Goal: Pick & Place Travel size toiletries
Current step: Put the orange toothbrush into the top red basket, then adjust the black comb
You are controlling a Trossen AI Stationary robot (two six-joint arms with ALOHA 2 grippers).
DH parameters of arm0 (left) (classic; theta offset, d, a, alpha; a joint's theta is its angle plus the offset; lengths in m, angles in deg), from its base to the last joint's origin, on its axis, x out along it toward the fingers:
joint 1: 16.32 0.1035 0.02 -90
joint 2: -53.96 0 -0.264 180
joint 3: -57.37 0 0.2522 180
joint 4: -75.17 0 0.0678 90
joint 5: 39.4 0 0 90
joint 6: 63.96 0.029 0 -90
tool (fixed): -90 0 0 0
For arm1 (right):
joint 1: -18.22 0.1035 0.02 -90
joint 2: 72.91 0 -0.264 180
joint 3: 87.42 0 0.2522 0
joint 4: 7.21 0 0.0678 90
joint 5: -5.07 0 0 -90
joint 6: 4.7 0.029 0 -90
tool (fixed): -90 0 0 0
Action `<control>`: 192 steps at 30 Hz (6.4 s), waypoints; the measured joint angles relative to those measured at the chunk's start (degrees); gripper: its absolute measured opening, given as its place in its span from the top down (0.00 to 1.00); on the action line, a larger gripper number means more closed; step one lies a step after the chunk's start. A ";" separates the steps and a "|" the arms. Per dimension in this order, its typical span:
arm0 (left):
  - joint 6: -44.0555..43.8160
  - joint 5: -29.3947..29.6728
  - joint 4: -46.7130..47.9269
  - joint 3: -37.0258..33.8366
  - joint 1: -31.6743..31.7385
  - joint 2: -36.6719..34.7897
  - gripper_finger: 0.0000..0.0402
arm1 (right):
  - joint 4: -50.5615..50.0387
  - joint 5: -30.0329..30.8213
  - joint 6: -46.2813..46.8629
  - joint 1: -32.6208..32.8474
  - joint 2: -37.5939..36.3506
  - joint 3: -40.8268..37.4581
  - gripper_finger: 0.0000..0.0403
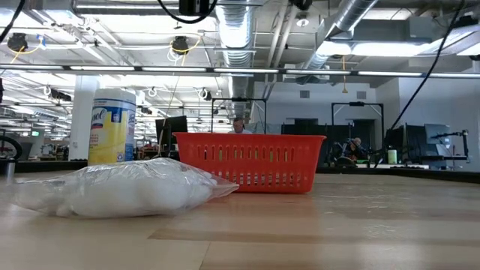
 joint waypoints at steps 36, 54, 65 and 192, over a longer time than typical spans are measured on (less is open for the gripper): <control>1.67 10.84 -5.30 0.05 0.22 4.35 0.97 | -6.34 23.03 -5.62 6.94 2.48 -0.02 0.49; 1.68 12.50 -6.37 0.02 0.33 4.92 0.97 | -9.09 26.28 -6.77 7.20 2.48 -0.02 0.69; 2.34 12.59 -6.98 0.02 0.33 4.92 0.94 | -10.11 26.27 -7.28 7.20 2.48 0.00 0.94; 8.94 33.20 -10.77 -7.74 -0.74 -11.84 0.70 | 4.29 36.16 -23.12 -8.51 31.94 4.30 0.36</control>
